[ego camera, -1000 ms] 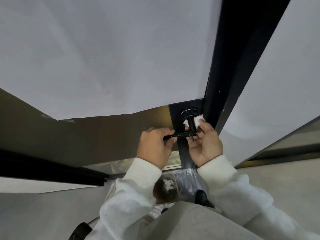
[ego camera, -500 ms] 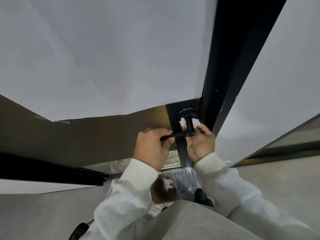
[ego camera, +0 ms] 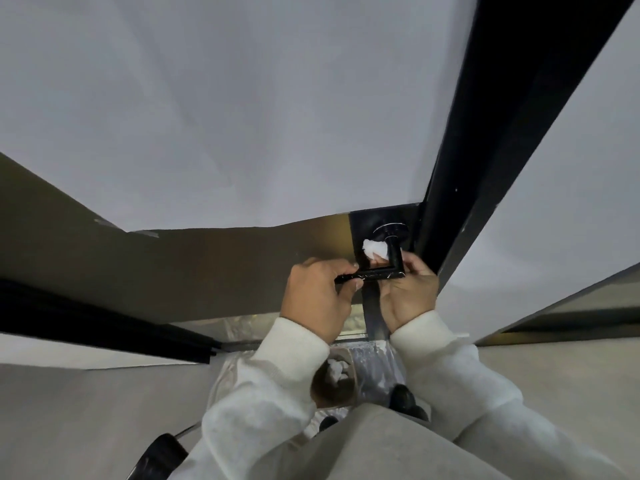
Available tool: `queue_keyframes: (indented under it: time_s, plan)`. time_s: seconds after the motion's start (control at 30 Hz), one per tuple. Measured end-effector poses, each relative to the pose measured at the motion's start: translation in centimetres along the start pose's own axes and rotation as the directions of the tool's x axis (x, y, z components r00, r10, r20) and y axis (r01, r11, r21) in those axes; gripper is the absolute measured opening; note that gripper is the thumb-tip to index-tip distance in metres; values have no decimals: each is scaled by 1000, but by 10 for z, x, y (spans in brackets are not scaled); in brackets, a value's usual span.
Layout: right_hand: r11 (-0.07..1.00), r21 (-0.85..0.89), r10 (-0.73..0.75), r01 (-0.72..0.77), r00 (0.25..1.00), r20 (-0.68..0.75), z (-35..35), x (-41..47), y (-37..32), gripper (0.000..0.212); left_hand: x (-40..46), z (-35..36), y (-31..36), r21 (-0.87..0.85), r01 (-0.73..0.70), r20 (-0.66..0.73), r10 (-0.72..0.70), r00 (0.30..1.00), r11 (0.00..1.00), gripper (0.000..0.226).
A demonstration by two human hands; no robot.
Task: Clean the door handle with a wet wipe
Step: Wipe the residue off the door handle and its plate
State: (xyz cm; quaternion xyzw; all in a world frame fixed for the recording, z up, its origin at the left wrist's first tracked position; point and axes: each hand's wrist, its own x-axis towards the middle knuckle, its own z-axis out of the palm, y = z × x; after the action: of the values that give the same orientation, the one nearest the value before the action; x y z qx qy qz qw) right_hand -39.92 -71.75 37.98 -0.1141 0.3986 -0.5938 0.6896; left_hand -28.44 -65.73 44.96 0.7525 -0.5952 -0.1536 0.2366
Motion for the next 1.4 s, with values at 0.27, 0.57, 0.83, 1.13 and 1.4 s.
queue_keyframes:
  time_s: [0.27,0.57,0.83,1.13,1.4]
  plan:
    - [541,-720,-518,435,847,122,-22,-4,-22,22,2,5,-6,-22,-21,7,21,1000,1000,20]
    - [-138,-673,-663,727,437,608,-12,-26,-47,21,3,5,-6,-56,-46,4,47,999,997,18]
    - [-326,-703,-378,633,594,710,8,-27,-31,45,4,5,-9,-72,-59,2,60,998,996,12]
    - [-454,-635,-314,625,555,771,24,-15,-19,31,5,-1,-7,-25,-99,45,100,994,995,17]
    - [-242,-740,-535,628,549,642,14,-11,-43,23,5,3,-11,-116,-55,18,58,998,992,18]
